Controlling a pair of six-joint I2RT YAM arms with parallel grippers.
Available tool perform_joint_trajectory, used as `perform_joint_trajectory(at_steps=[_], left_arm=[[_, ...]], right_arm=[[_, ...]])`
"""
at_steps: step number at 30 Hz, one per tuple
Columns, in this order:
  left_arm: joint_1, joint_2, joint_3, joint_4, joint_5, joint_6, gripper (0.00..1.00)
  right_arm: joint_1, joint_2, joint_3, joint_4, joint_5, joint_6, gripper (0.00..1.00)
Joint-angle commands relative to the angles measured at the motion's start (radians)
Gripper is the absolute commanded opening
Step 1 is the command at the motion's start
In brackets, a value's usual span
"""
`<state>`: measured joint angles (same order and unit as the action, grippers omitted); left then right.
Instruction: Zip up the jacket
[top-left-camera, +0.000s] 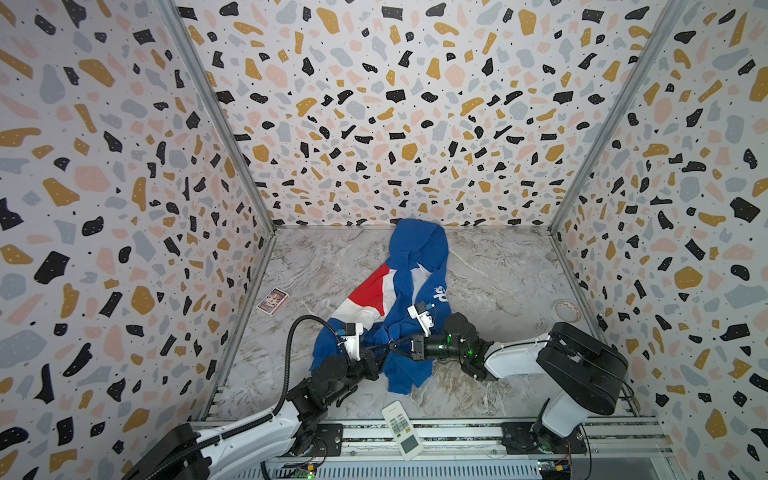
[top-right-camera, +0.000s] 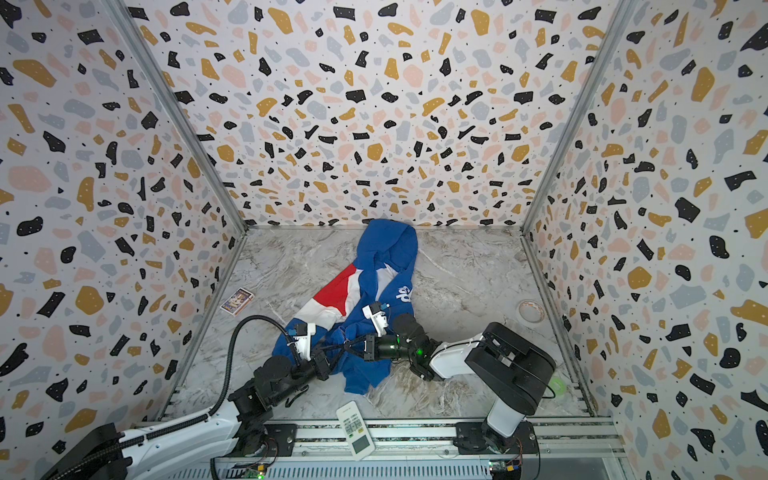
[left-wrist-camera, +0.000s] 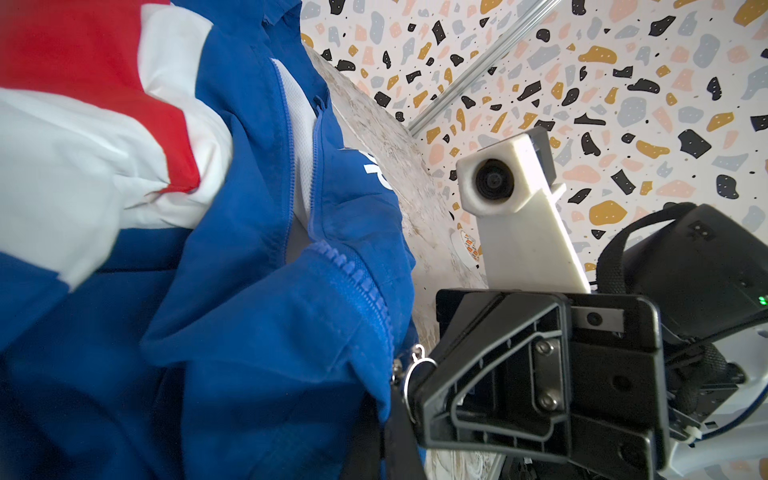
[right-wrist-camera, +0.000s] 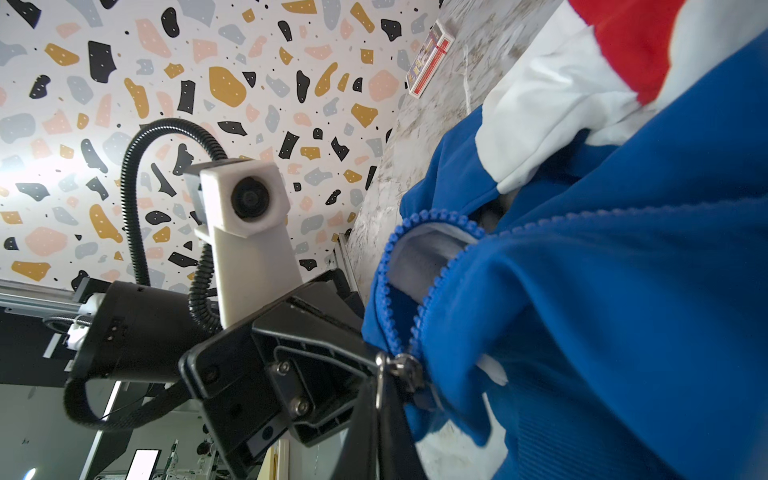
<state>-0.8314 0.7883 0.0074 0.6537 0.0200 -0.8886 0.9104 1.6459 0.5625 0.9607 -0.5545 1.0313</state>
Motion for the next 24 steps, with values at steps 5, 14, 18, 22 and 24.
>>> perform_joint_trajectory(at_steps=[5, 14, 18, 22, 24], left_arm=[[-0.017, 0.036, -0.126, -0.047, 0.079, 0.051, 0.0], [-0.021, 0.027, -0.131, -0.074, 0.079, 0.054, 0.0], [-0.022, -0.005, -0.122, -0.143, 0.047, 0.057, 0.0], [-0.025, -0.017, -0.109, -0.211, -0.001, 0.06, 0.0], [-0.029, -0.012, -0.098, -0.237, -0.029, 0.062, 0.0]], right_arm=[[-0.052, -0.079, 0.059, -0.007, 0.069, -0.014, 0.0], [-0.088, -0.118, 0.054, -0.058, 0.041, -0.039, 0.0], [-0.094, -0.132, 0.059, -0.085, 0.034, -0.051, 0.0], [-0.099, -0.139, 0.063, -0.091, 0.025, -0.053, 0.0], [-0.099, -0.137, 0.073, -0.102, 0.018, -0.054, 0.0]])
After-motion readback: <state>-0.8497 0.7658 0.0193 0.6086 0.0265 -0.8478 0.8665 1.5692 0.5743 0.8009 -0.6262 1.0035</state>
